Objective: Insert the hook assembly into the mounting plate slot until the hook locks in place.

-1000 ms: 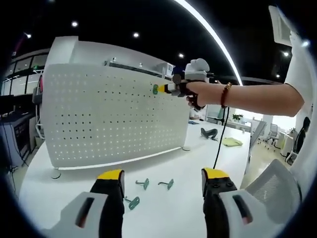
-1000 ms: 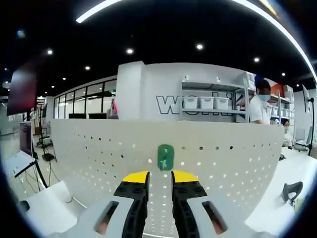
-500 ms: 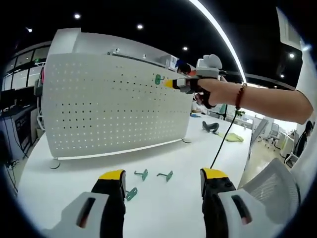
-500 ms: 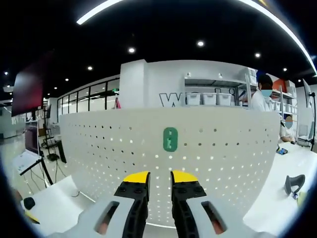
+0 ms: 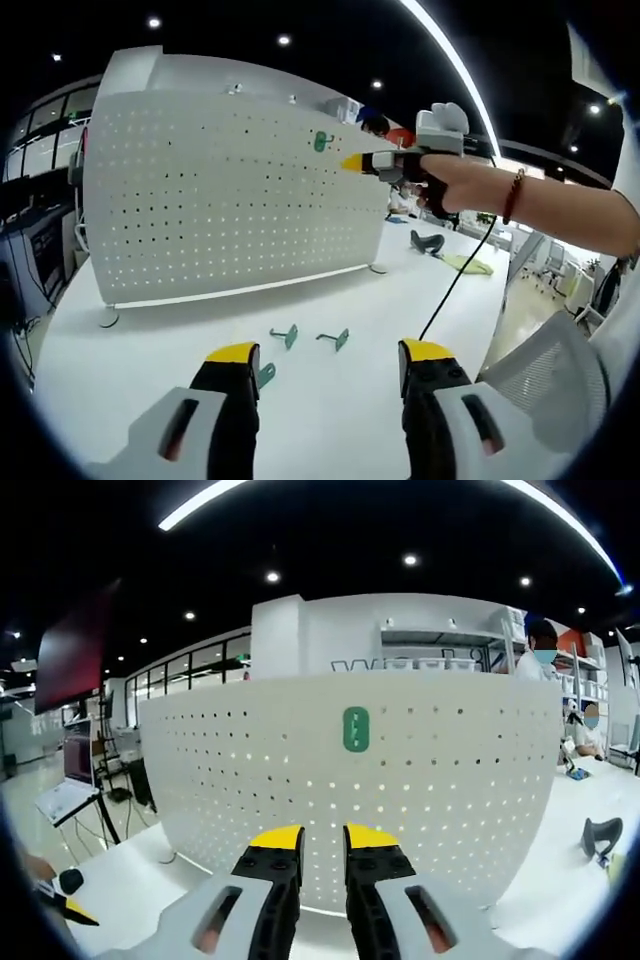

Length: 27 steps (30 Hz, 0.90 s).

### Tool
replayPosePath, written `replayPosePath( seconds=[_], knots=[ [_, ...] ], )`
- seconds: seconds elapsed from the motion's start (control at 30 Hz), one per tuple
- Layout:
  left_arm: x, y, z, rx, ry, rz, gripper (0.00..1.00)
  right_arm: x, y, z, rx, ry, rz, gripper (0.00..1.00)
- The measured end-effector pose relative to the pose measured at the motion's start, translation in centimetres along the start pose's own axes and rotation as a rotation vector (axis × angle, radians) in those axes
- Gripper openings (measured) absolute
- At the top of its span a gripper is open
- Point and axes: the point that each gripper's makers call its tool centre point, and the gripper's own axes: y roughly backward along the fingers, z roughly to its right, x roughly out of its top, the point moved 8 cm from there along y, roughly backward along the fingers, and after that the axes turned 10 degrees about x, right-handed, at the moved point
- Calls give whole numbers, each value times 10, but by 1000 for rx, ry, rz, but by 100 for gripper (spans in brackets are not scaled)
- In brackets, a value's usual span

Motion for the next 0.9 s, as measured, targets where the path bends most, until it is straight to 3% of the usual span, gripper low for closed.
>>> replayPosePath(
  seconds=[0.9],
  knots=[
    [-29, -12, -5, 10, -7, -100, 52, -49, 22, -23, 84, -45, -82, 13]
  ],
)
